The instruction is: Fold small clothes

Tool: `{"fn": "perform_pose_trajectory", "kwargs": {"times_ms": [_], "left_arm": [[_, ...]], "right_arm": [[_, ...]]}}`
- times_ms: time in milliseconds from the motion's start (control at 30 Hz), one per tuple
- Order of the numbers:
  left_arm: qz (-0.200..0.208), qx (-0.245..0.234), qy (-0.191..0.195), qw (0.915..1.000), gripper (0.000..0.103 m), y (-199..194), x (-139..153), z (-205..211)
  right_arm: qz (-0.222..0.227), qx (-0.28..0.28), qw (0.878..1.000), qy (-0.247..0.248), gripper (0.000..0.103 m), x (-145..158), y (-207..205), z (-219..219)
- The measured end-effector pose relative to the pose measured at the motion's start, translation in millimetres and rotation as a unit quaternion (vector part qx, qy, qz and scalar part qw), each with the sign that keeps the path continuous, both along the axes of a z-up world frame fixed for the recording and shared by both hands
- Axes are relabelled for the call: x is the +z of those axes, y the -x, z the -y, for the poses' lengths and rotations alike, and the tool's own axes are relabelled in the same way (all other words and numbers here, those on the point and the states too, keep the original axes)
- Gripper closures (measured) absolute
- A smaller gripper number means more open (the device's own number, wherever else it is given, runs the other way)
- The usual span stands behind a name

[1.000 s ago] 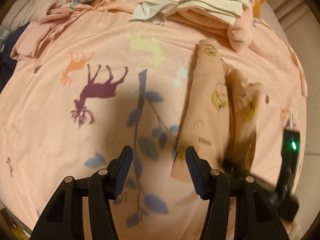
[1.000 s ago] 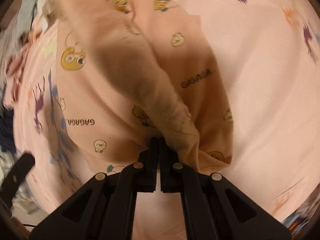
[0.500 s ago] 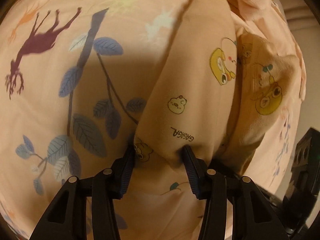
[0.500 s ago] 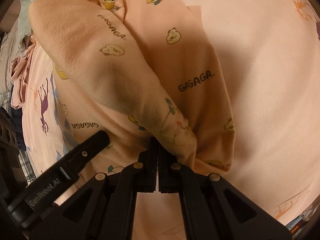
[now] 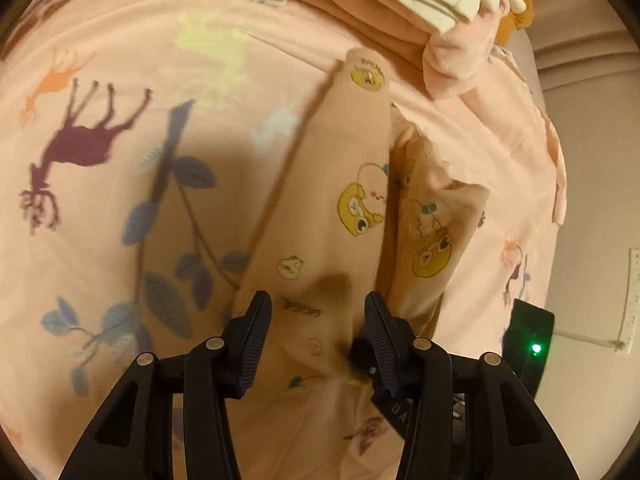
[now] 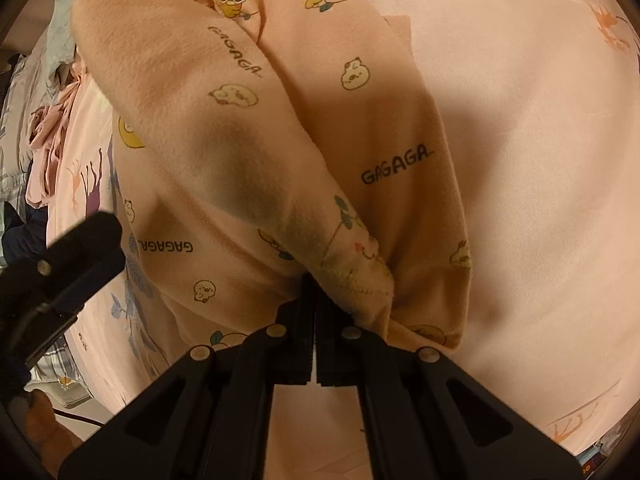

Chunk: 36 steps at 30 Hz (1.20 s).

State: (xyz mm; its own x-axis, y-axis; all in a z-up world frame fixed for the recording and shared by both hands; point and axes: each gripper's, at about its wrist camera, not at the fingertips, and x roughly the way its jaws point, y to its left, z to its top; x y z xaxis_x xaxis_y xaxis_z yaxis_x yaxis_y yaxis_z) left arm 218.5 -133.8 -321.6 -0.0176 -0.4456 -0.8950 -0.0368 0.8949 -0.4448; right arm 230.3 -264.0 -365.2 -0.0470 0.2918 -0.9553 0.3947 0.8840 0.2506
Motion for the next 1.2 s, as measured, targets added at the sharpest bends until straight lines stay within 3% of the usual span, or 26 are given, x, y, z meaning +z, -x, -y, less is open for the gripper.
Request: {"fn": "perform_pose_trajectory", "kwargs": {"times_ms": [200,300,400,533,567,633,733,900,933,1033,1067,1200], "left_arm": [[0.001,-0.044,-0.043,0.9981,0.054,7,-27,13],[-0.004,-0.027,-0.026,0.9993,0.055,7,-26,2],[-0.01,-0.022,-0.038,0.999,0.058,14,-23,-17],[-0.017,-0.036,-0.078,0.9962,0.058,21,-19,-28],[-0.019,-0.03,-0.071,0.9968,0.058,21,-17,-32],[-0.02,-0.006,-0.056,0.9982,0.058,16,-10,-47],[-0.002,0.014,-0.043,0.999,0.058,-3,4,-55],[0.038,0.026,0.017,0.9988,0.058,-46,24,-37],[0.04,0.025,0.013,0.9988,0.058,-53,21,-33],[0.018,0.001,-0.069,0.9974,0.058,-69,-6,-18],[0.012,-0.006,-0.073,0.9972,0.058,-68,-14,-17],[0.005,0.021,-0.037,0.9991,0.057,-67,-14,-42]], "right_arm": [[0.019,-0.016,0.999,-0.025,0.103,-1,10,12],[0.019,-0.015,0.999,-0.023,0.103,-1,10,12],[0.019,-0.013,1.0,-0.014,0.103,1,9,10],[-0.017,-0.051,0.998,-0.032,0.103,9,-3,15],[-0.01,-0.055,0.997,-0.043,0.094,15,-9,17],[0.037,-0.03,0.998,-0.036,0.093,40,-29,15],[0.072,-0.003,0.997,-0.005,0.093,59,-61,15],[0.057,-0.031,0.998,-0.004,0.093,43,-97,38],[0.057,-0.033,0.998,0.002,0.093,40,-100,41],[0.031,-0.04,0.998,0.036,0.097,21,-100,52],[0.028,-0.047,0.998,0.035,0.103,15,-99,57],[0.037,-0.086,0.996,-0.009,0.103,13,-92,75]]}}
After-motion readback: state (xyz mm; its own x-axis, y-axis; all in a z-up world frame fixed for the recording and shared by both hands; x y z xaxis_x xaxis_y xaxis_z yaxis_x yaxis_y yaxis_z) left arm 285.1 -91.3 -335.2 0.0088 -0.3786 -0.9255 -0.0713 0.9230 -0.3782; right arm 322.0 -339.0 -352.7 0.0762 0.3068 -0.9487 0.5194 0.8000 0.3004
